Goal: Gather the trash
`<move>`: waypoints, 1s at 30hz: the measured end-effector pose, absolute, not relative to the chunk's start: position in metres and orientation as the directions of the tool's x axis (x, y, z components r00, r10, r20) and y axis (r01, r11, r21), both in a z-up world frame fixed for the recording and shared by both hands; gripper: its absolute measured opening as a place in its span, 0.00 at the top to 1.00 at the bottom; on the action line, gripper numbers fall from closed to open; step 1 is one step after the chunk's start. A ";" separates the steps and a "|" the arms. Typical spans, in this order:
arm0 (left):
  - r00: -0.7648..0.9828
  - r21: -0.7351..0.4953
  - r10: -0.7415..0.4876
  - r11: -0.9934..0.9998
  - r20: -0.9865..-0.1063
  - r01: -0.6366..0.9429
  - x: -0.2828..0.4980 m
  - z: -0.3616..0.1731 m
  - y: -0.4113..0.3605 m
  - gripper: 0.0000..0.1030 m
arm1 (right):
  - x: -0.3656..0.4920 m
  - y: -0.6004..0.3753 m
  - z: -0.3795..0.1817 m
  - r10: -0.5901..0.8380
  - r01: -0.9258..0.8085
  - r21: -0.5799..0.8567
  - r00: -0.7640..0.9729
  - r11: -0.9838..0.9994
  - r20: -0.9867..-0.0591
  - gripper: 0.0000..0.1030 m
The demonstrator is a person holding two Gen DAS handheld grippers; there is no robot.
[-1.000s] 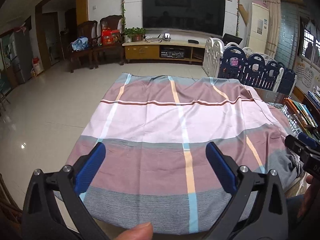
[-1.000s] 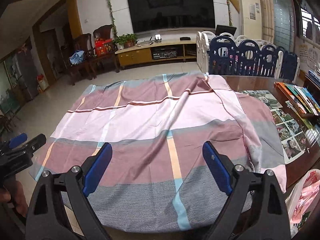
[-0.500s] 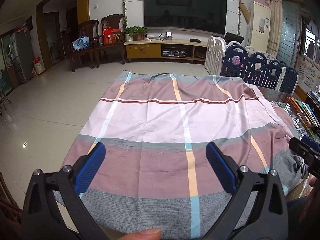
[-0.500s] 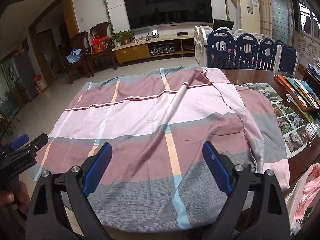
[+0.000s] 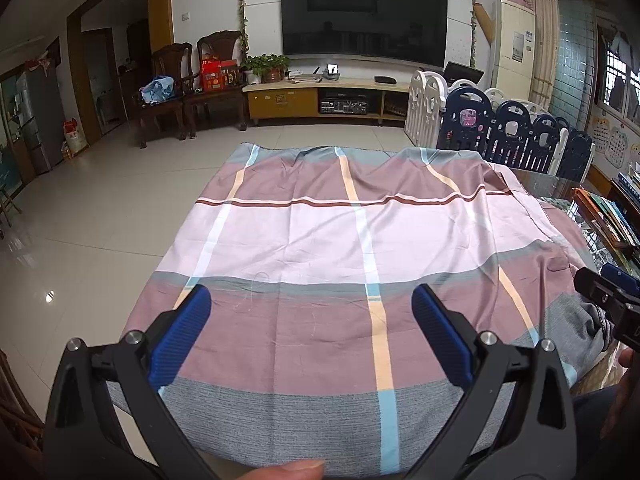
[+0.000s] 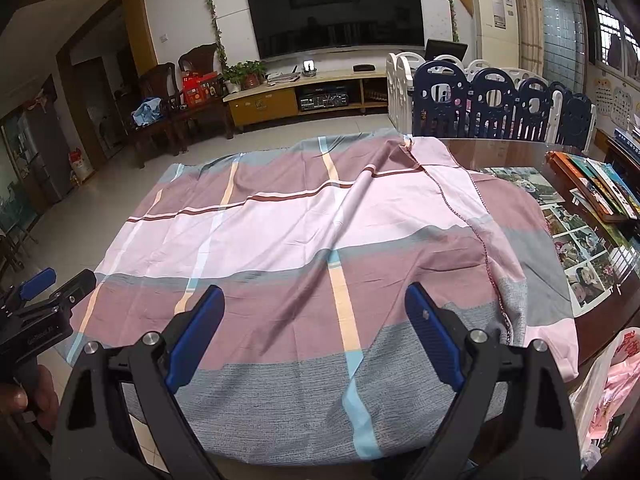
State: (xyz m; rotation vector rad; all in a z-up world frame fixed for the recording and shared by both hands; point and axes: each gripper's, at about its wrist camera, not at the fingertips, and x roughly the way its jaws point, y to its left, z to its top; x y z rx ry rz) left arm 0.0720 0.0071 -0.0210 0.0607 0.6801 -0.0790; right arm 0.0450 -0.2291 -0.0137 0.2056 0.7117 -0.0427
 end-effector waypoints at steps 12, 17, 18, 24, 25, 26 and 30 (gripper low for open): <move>0.776 0.005 -0.090 0.993 -0.624 0.119 0.069 -0.018 0.005 0.03 | 0.044 -0.230 -0.014 0.030 0.110 0.173 0.758 0.979 -0.651 0.13; 0.774 0.006 -0.090 0.993 -0.626 0.120 0.069 -0.019 0.004 0.03 | 0.044 -0.229 -0.014 0.030 0.111 0.174 0.758 0.979 -0.651 0.13; 0.774 0.007 -0.089 0.993 -0.627 0.120 0.069 -0.019 0.004 0.03 | 0.044 -0.230 -0.014 0.030 0.110 0.174 0.758 0.979 -0.651 0.13; 0.772 0.009 -0.090 0.992 -0.629 0.123 0.070 -0.020 0.004 0.03 | 0.044 -0.229 -0.014 0.030 0.110 0.173 0.758 0.979 -0.652 0.13; 0.772 0.011 -0.089 0.992 -0.630 0.124 0.070 -0.020 0.003 0.03 | 0.044 -0.229 -0.014 0.030 0.109 0.173 0.758 0.979 -0.652 0.13; 0.771 0.013 -0.089 0.992 -0.631 0.125 0.070 -0.021 0.003 0.03 | 0.044 -0.229 -0.014 0.030 0.109 0.172 0.758 0.979 -0.652 0.13; 0.770 0.015 -0.090 0.992 -0.632 0.128 0.071 -0.022 0.002 0.03 | 0.044 -0.230 -0.014 0.031 0.108 0.172 0.757 0.979 -0.652 0.13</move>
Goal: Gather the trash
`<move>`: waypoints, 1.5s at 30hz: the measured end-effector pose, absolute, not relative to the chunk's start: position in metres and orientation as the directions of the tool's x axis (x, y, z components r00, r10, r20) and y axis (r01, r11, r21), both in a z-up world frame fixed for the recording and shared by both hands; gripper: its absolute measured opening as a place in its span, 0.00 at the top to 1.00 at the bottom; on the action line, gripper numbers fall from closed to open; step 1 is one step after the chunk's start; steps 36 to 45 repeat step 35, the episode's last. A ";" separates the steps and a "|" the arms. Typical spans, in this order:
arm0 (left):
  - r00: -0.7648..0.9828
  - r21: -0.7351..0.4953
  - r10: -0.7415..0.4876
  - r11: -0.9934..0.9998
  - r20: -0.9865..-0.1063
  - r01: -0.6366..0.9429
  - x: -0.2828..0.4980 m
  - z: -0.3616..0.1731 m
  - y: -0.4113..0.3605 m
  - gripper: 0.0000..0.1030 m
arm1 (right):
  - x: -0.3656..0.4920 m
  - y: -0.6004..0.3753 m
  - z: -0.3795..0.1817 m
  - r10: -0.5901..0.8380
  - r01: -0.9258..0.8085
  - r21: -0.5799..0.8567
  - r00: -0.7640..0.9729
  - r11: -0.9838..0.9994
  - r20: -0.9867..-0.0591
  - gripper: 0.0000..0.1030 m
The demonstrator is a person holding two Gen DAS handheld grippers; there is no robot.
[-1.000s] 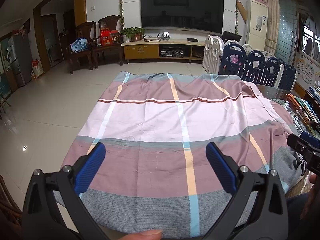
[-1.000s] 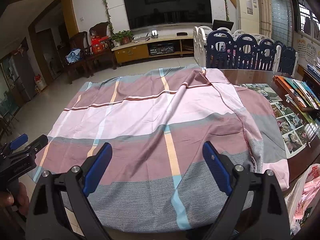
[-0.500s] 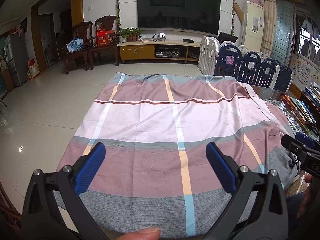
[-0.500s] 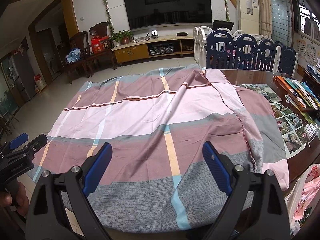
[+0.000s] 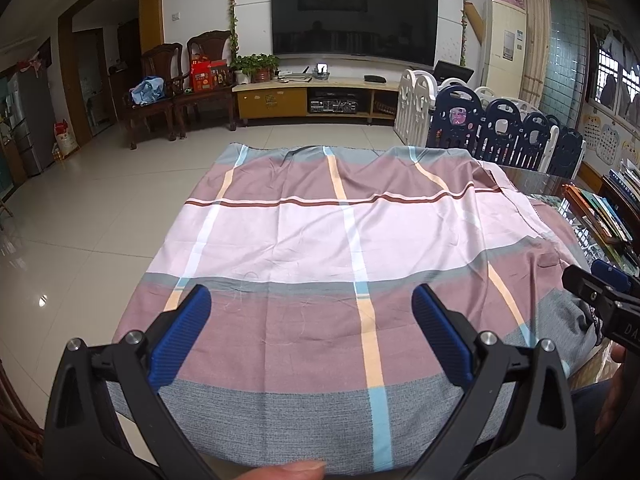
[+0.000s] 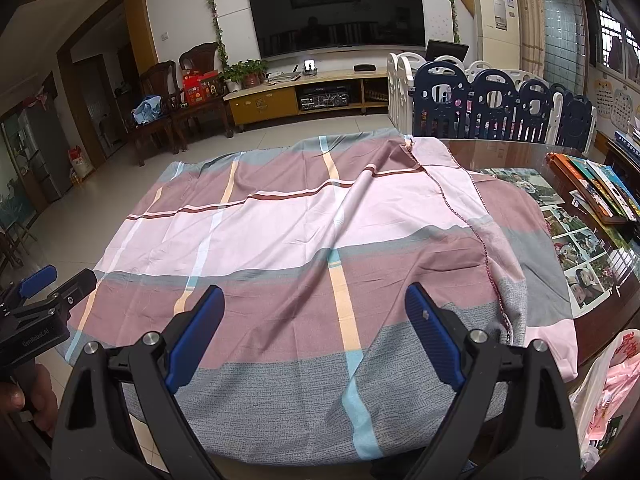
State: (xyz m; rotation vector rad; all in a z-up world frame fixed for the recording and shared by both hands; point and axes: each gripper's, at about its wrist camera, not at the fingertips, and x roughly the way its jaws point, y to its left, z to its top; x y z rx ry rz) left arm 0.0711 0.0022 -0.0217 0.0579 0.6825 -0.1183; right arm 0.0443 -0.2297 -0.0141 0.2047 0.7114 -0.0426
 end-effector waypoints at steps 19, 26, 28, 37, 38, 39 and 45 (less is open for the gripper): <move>0.766 0.023 -0.096 0.989 -0.636 0.143 0.069 -0.025 0.001 0.03 | 0.045 -0.229 -0.014 0.030 0.108 0.170 0.757 0.979 -0.653 0.13; 0.776 0.050 -0.076 0.989 -0.625 0.138 0.067 -0.024 -0.001 0.03 | 0.045 -0.229 -0.015 0.030 0.107 0.169 0.756 0.980 -0.654 0.13; 0.759 0.036 -0.081 0.990 -0.645 0.136 0.071 -0.026 0.001 0.03 | 0.044 -0.229 -0.015 0.030 0.107 0.170 0.757 0.980 -0.653 0.13; 0.747 0.026 -0.079 0.992 -0.660 0.127 0.073 -0.028 0.002 0.03 | 0.045 -0.229 -0.015 0.030 0.107 0.169 0.756 0.980 -0.654 0.13; 0.747 0.026 -0.079 0.992 -0.660 0.127 0.073 -0.028 0.002 0.03 | 0.045 -0.229 -0.015 0.030 0.107 0.169 0.756 0.980 -0.654 0.13; 0.747 0.026 -0.079 0.992 -0.660 0.127 0.073 -0.028 0.002 0.03 | 0.045 -0.229 -0.015 0.030 0.107 0.169 0.756 0.980 -0.654 0.13; 0.747 0.026 -0.079 0.992 -0.660 0.127 0.073 -0.028 0.002 0.03 | 0.045 -0.229 -0.015 0.030 0.107 0.169 0.756 0.980 -0.654 0.13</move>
